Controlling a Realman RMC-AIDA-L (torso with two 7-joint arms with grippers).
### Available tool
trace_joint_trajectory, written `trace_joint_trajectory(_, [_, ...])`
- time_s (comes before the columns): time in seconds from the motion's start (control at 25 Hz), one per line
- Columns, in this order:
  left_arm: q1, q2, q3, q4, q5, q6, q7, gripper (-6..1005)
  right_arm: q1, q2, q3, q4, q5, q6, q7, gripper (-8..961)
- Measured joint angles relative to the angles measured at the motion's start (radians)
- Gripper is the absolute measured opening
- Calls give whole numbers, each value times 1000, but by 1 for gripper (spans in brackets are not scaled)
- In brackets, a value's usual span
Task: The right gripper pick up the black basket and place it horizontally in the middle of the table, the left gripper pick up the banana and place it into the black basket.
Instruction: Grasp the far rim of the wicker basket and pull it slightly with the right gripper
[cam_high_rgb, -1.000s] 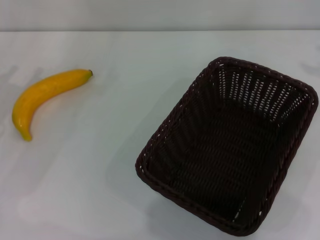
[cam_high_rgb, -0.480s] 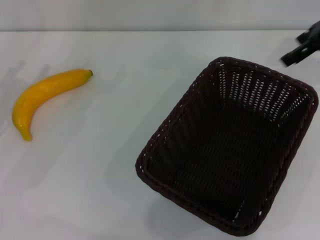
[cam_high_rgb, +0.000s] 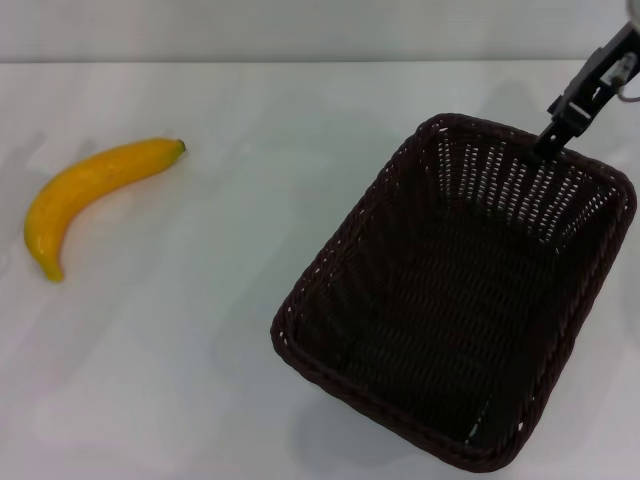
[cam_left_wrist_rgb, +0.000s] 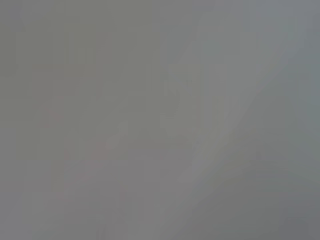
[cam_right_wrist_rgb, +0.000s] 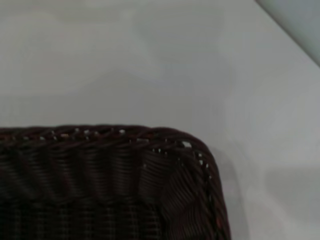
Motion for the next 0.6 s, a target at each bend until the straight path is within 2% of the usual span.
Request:
trace_joint_trajectory(0.16, [9,-2,0,0,0,-18,1,875,22,12,-48,51,-33,-42,24,870])
trace_joint_trajectory(0.2, [11,-2,0,0,0,-22,1,874,25,19,-93,68,-39,-66,44,870])
trace_joint_trajectory(0.28, [15,-2,0,0,0,-29,1,874,25,24,-120,77,-41,-80,55,866])
trace_joint_trajectory(0.44, [23,-2,0,-1,0,-32,3,874,27,47,-163,85,-48,-91,67,859])
trace_joint_trajectory(0.6, [25,-1,0,-2,9,-33,7,874,39,52,-202,109,-55,-101,89,852])
